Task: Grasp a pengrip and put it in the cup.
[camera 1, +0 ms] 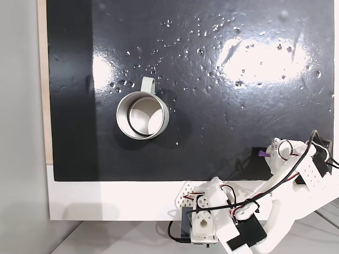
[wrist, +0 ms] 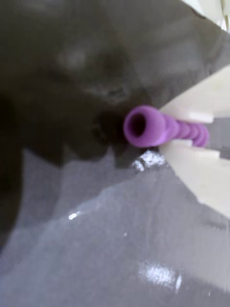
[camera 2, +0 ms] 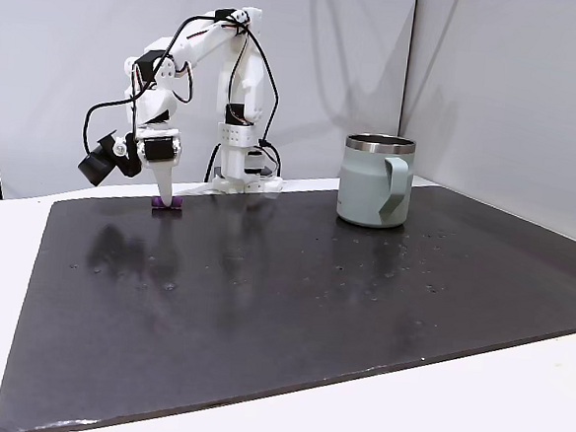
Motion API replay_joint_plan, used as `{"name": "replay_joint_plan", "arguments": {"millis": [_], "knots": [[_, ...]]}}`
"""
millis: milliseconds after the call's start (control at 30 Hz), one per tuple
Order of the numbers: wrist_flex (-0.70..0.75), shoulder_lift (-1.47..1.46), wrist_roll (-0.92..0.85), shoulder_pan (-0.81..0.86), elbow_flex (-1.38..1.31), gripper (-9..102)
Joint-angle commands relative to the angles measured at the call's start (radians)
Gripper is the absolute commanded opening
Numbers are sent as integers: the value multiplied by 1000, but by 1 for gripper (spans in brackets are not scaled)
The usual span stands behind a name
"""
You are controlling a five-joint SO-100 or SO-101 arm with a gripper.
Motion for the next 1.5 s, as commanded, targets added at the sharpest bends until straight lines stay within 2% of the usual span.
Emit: {"name": "replay_joint_plan", "arguments": {"millis": [0,367,567,1033,1267,1467], "knots": [[49,51,31,-18,-41,0],[319,417,333,-405,-213,0],[410,499,515,-653,-342,0],[446,471,815,-1216,-575,0],[437,411,876,-1453,-584,0],[426,377,873,-1566,-586,0]]}}
